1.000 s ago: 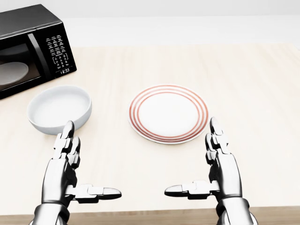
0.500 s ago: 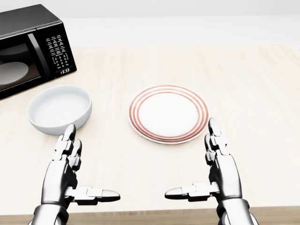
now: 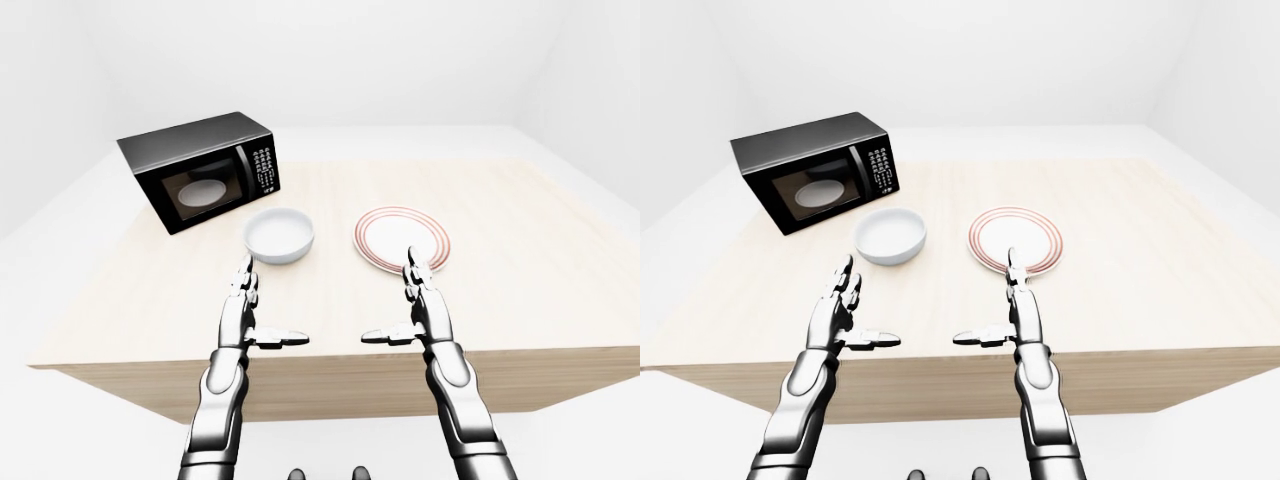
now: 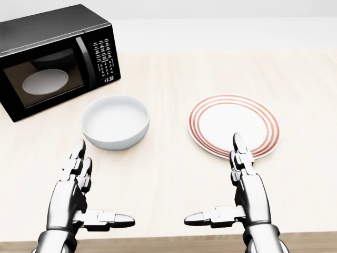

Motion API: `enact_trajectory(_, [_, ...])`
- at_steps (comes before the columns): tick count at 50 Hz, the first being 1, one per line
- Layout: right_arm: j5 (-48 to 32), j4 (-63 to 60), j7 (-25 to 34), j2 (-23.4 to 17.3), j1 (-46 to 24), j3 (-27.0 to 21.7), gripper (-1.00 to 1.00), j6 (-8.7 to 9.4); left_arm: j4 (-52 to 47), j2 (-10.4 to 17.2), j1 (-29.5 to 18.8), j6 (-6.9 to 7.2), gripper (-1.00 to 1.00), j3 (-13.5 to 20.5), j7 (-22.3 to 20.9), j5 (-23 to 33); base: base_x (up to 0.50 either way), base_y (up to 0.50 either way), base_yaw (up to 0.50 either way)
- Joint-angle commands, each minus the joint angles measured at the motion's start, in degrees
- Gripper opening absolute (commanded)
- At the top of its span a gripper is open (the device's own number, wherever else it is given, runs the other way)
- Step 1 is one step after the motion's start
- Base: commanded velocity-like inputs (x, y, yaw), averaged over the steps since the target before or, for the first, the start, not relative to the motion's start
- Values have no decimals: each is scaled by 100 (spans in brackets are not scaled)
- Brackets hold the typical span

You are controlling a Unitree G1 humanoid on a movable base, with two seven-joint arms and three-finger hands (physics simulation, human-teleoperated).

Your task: Pick up the white bowl and put it on the plate.

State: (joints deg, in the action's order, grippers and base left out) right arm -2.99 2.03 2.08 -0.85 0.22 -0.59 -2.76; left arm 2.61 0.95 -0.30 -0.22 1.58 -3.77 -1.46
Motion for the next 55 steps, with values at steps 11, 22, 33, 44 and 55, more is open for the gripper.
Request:
enact_trajectory(11, [-43, -27, -19, 11, 14, 18, 100, 12, 98, 5, -23, -52, 100, 3, -9, 13, 0, 42, 0])
enact_trajectory(22, [-33, 34, -21, 6, -3, 7, 100, -12, 136, 6, -38, -73, 100, 6, -14, 11, 0, 42, 0])
enact_trajectory(33, [3, 176, -63, 8, -47, -21, 100, -50, 42, -1, -7, -7, 100, -12, -9, 17, 0, 27, 0])
enact_trajectory(44, [62, 199, -82, 5, -74, -40, 100, 30, 64, -1, -13, -21, 100, -7, -12, 17, 0, 0, 0])
enact_trajectory(55, [42, 161, -79, 3, -56, -18, 100, 41, 44, 0, -8, -2, 100, -8, -4, 21, 10, 0, 0])
